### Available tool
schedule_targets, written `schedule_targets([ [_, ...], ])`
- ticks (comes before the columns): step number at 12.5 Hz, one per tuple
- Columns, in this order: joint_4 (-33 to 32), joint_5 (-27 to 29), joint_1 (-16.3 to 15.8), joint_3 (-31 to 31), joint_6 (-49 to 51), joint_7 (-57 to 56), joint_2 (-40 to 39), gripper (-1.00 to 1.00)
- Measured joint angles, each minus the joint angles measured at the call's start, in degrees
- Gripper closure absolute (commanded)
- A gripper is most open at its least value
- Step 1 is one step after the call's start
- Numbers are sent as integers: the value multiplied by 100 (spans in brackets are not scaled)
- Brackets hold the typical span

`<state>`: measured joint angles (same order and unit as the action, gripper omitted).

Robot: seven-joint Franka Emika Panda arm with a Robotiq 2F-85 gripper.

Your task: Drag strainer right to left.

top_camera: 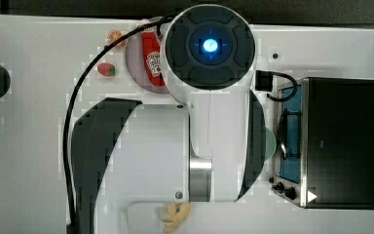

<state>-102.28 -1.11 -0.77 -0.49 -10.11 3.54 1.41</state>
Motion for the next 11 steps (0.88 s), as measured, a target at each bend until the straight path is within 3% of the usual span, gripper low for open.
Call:
schedule_targets([
  [2,-576,-5,-15,-36,1103,453,759,-82],
  [3,-671,-5,-4,-60,1151,610,1164,-100],
  [7,-476,-24,114,-73,789,833,2035,-100],
  [11,-1522,36,192,-118,-390,1299,1796,-100],
])
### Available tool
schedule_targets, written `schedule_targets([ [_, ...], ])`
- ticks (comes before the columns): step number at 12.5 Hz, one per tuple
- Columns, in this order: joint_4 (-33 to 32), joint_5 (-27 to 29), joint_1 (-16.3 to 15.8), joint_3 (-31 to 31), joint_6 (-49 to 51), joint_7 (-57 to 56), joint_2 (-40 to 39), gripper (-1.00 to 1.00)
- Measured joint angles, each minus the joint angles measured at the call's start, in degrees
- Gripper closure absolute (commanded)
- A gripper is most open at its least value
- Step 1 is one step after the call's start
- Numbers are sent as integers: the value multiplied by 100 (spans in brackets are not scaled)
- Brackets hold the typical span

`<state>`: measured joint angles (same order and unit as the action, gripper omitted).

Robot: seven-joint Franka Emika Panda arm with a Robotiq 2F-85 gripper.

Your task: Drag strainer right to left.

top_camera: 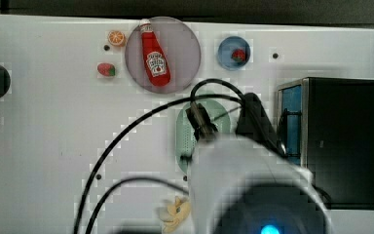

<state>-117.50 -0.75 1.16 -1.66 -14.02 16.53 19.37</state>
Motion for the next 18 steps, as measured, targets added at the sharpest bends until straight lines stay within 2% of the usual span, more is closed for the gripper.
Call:
schedule_targets([
  [4,-1555,66,-85,-3,-1729,776,-1420,-100],
  [7,-2160,-61,-67,111,-2635,1318,-2401,-100],
  [10,-2372,88,-62,148,-3643,1894,-3059,-100],
  [14,-2238,69,-182,199,-4563,2205,-3517,-100],
  [18,-2171,27,-305,181,-4792,2400,-3869,-100],
])
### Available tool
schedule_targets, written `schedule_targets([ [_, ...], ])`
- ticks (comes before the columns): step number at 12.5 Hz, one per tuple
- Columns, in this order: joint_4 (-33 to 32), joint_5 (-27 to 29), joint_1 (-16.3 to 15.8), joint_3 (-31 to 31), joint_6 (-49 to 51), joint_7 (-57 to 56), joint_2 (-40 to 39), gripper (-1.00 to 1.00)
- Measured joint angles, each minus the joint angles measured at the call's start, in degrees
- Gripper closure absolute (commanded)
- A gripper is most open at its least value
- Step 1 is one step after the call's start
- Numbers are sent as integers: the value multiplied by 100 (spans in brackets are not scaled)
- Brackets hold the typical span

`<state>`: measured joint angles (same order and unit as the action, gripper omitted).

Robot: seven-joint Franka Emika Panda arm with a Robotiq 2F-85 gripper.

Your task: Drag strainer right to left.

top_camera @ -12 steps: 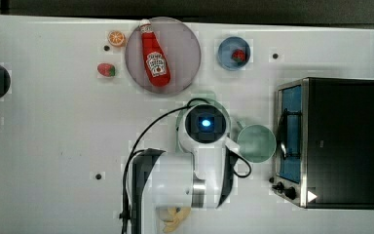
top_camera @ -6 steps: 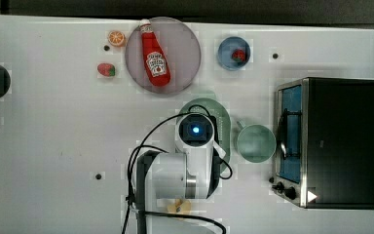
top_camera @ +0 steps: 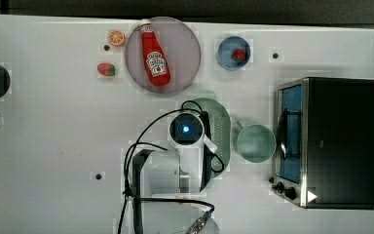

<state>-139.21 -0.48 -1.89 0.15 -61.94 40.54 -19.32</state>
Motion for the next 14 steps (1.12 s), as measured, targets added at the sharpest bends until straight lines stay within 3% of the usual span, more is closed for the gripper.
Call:
schedule_targets([
  [5,22,-36,-219,4,-28,520,15,-100],
  [11,90,125,-1122,15,-106,1279,-25,-100],
  [14,123,-102,-1532,85,-45,1623,-232,-100],
])
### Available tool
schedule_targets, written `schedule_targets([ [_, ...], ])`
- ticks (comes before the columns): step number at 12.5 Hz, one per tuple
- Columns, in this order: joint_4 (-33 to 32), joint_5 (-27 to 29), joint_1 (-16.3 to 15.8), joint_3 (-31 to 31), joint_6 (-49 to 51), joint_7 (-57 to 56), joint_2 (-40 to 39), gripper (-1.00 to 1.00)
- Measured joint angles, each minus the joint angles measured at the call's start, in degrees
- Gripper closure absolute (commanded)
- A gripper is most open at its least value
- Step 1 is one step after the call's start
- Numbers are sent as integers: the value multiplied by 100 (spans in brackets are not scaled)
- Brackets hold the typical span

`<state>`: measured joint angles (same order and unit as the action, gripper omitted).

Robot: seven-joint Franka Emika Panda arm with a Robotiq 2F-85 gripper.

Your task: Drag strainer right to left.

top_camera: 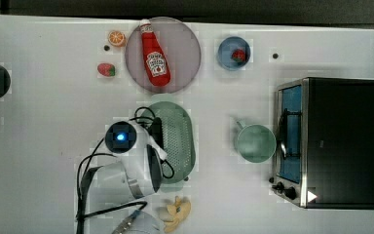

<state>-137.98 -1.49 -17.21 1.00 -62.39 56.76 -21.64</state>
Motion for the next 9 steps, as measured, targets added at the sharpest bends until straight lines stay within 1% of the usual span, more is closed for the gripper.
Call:
schedule_targets([
  [3,347,-19,-281,29,62,344,-364,-100],
  [4,492,57,-380,27,56,411,-485,-100],
  [6,929,52,-734,-101,39,490,-751,-100],
  [8,1119,195,-937,-53,34,663,-762,-100],
  [9,1175,391,-1052,-43,22,685,-754,-100],
])
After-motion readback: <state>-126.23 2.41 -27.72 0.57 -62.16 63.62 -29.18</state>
